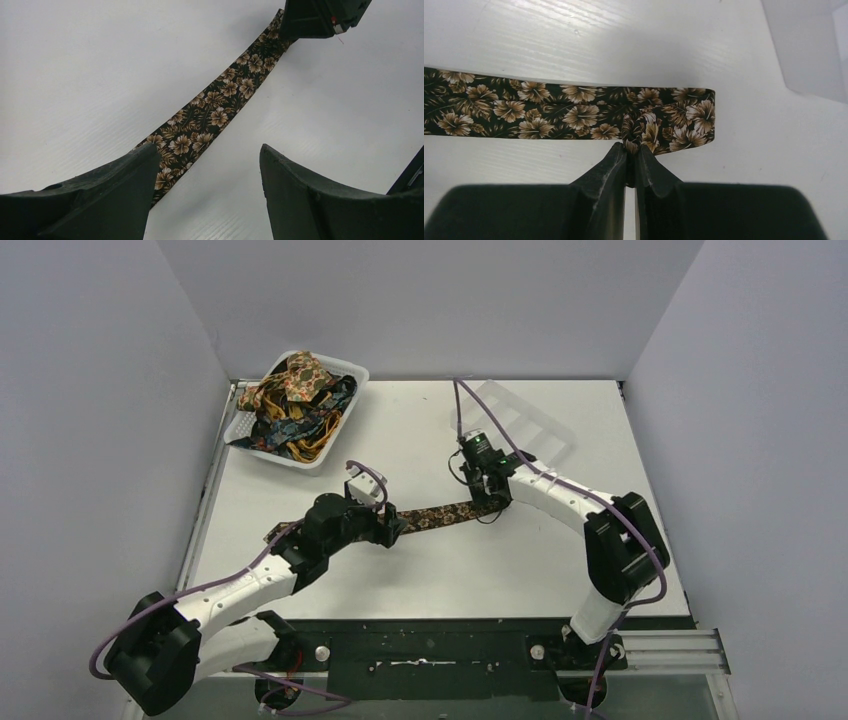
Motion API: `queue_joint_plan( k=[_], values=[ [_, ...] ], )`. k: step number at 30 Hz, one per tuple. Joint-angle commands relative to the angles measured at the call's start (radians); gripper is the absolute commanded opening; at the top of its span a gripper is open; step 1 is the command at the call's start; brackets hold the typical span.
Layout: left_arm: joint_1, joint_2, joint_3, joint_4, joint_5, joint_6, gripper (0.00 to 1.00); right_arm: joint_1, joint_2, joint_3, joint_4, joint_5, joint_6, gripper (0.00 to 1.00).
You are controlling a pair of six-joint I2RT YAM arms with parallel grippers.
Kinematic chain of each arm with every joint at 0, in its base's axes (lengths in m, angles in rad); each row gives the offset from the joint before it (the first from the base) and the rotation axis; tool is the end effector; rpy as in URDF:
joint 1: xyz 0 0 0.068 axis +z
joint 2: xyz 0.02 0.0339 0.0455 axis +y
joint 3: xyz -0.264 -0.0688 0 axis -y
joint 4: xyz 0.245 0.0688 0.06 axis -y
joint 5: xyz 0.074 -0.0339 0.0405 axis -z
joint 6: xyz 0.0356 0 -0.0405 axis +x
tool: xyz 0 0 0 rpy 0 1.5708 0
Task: Roll the ties
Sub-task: Roll the tie at the center of the board.
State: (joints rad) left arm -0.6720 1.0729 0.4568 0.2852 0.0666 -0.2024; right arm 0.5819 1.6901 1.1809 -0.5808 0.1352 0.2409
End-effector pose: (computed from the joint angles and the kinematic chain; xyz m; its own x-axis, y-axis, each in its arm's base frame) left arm 0.1802 -0.1464 0.2173 -0.3838 0.0490 -0.9221 0.6056 0.7672 -0.2113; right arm 0.2910 0.1857 0.2117 -0.8368 -0.2676 -0.4776 -0.3016 0.9534 -0.0057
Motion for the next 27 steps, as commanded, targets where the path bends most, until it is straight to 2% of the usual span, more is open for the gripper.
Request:
queue_joint_plan(
  k=[1, 9, 11, 15, 23, 27],
  values=[
    [0.023, -0.048, -0.007, 0.038, -0.011, -0.021, 0.71, 0.037, 0.038, 0.066, -0.043, 0.068, 0.038, 0.03],
    [0.049, -0.064, -0.019, 0.042, 0.016, -0.041, 0.7, 0.088, 0.089, 0.055, -0.027, 0.052, 0.041, 0.17],
    [0.051, -0.061, -0.016, 0.042, 0.018, -0.045, 0.7, 0.088, 0.097, 0.065, -0.035, 0.051, 0.039, 0.3],
    [0.051, -0.054, -0.011, 0.049, 0.033, -0.052, 0.71, 0.086, 0.077, 0.09, -0.005, -0.018, 0.039, 0.43],
    [0.051, -0.039, 0.003, 0.065, 0.073, -0.094, 0.71, 0.021, 0.007, 0.097, 0.096, -0.103, 0.111, 0.43],
    [0.041, 0.019, 0.003, 0.15, 0.157, -0.154, 0.71, -0.111, -0.135, -0.017, 0.178, -0.119, 0.168, 0.49]
  ],
)
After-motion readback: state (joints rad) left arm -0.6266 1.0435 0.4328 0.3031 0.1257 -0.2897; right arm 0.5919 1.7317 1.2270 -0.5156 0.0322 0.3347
